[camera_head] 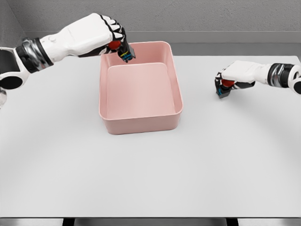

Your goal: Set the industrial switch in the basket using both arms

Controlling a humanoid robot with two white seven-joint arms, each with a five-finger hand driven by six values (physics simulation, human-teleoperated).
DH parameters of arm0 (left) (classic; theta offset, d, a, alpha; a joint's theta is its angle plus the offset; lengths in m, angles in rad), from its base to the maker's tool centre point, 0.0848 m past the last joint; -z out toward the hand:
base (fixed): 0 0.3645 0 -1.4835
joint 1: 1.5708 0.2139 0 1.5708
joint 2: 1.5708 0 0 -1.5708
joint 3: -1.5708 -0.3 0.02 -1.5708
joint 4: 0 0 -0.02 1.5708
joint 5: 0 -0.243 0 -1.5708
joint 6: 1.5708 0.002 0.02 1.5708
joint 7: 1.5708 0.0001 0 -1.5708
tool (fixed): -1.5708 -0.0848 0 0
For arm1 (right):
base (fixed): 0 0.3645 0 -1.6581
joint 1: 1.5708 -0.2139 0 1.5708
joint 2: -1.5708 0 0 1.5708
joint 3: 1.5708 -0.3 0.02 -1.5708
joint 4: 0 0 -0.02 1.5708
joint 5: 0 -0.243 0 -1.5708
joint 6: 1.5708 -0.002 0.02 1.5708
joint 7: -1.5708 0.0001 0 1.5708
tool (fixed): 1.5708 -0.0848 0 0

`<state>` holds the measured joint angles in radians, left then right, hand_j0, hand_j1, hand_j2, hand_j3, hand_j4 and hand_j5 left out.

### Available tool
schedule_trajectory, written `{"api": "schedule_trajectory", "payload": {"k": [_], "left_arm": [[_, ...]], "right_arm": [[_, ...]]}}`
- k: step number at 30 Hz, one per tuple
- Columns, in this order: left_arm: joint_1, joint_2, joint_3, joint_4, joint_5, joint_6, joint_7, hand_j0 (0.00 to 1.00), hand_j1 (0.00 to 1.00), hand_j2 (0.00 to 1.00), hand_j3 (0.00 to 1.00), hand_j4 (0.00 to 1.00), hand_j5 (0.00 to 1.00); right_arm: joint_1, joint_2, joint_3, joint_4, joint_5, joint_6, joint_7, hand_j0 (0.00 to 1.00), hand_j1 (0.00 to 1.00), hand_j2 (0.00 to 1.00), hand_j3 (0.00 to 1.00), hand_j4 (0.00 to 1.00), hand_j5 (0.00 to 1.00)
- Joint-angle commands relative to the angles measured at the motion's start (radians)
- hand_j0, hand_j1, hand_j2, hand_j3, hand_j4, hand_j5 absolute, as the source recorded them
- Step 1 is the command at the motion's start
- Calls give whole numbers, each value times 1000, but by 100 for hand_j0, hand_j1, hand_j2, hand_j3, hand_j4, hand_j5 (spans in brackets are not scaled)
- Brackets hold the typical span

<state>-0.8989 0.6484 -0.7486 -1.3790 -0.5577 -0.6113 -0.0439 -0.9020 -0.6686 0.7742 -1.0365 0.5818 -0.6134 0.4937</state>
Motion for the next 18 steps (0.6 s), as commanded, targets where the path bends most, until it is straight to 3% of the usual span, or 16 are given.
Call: {"api": "schedule_trajectory", "payload": {"k": [1,7,8,10,12,13,18], "left_arm": [[-2,-38,-34,24,-5,0,1,36,36,36,36,36,36],[6,-90,-38,166,-30,0,1,37,37,37,37,37,37],[5,-101,-71,192,-30,0,2,37,37,37,37,37,37],[3,-101,-75,198,-28,0,2,38,38,38,38,38,38],[-2,-101,-75,196,-24,0,6,63,63,63,63,63,63],[-3,-101,-75,195,-22,0,7,71,71,71,71,71,71],[-5,-95,-74,195,-22,0,9,100,100,100,100,100,100]], "right_arm": [[0,17,-1,-2,-7,3,-1,48,48,48,48,48,48],[-28,60,-1,-2,-8,3,-4,48,48,48,48,48,48],[-31,60,-1,-4,-8,3,-4,48,48,48,48,48,48],[-38,66,-1,-5,-10,3,-4,48,48,48,48,48,48],[-51,75,-3,-5,-10,3,-6,48,48,48,48,48,48],[-55,76,-3,-5,-10,3,-6,48,48,48,48,48,48],[-84,78,-1,-7,-30,3,-7,48,48,48,48,48,48]]}}
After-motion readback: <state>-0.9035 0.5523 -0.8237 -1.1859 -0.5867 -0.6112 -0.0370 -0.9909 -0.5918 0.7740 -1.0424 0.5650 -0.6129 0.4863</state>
